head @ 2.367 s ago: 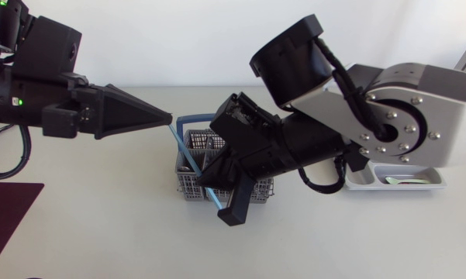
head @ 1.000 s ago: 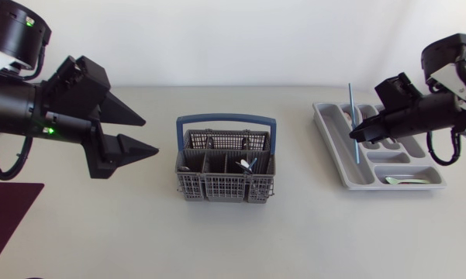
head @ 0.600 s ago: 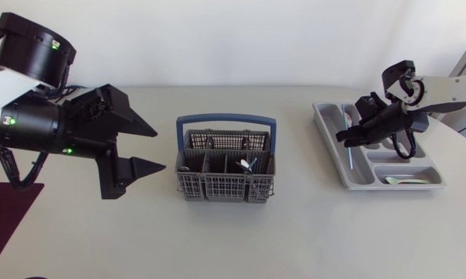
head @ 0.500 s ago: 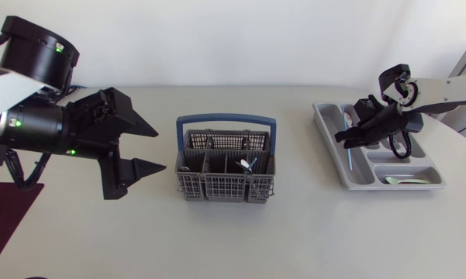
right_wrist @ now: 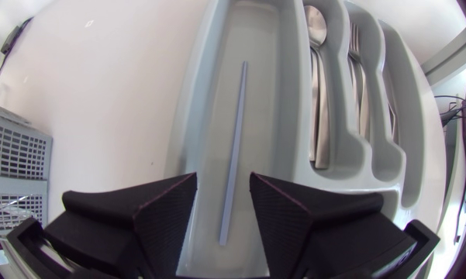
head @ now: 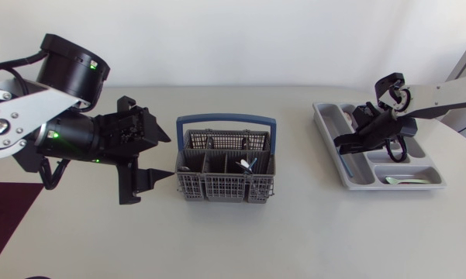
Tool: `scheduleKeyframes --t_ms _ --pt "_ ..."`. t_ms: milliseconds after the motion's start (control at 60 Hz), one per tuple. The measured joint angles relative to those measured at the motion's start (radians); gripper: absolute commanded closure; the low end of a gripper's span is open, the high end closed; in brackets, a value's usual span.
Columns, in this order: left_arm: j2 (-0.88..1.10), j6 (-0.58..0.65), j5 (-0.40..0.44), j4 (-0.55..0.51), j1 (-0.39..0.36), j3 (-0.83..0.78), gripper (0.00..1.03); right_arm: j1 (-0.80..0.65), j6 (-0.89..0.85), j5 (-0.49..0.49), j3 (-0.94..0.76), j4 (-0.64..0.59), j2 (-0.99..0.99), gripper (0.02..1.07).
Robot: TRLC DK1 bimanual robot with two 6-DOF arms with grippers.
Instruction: Sort the cutlery from the basket into the organizer compartments.
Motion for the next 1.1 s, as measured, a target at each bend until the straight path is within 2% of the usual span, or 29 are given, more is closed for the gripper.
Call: scheduleKeyframes --t_ms 83,333,417,633,717,1100 --pt "0.026 0.013 -0.003 0.019 0.0 0.0 0.31 0.004 -0.008 0.0 -0.043 0.003 -0.053 0.38" --pt "0.099 0.056 -0.004 0.045 0.0 0.0 0.54 0.058 -0.026 -0.001 -0.161 0.024 -0.237 0.37" --pt "0.122 0.066 -0.004 0.045 0.0 0.002 0.54 0.086 -0.031 -0.003 -0.201 0.025 -0.293 0.37" --pt "0.175 0.1 -0.004 0.045 0.002 0.038 0.65 0.167 -0.031 -0.008 -0.29 0.024 -0.438 0.37" --pt "0.187 0.107 -0.004 0.045 0.002 0.048 0.66 0.192 -0.031 -0.007 -0.306 0.024 -0.478 0.37" --pt "0.229 0.133 -0.015 0.05 0.002 0.053 0.7 0.228 -0.031 -0.008 -0.337 0.024 -0.524 0.37"
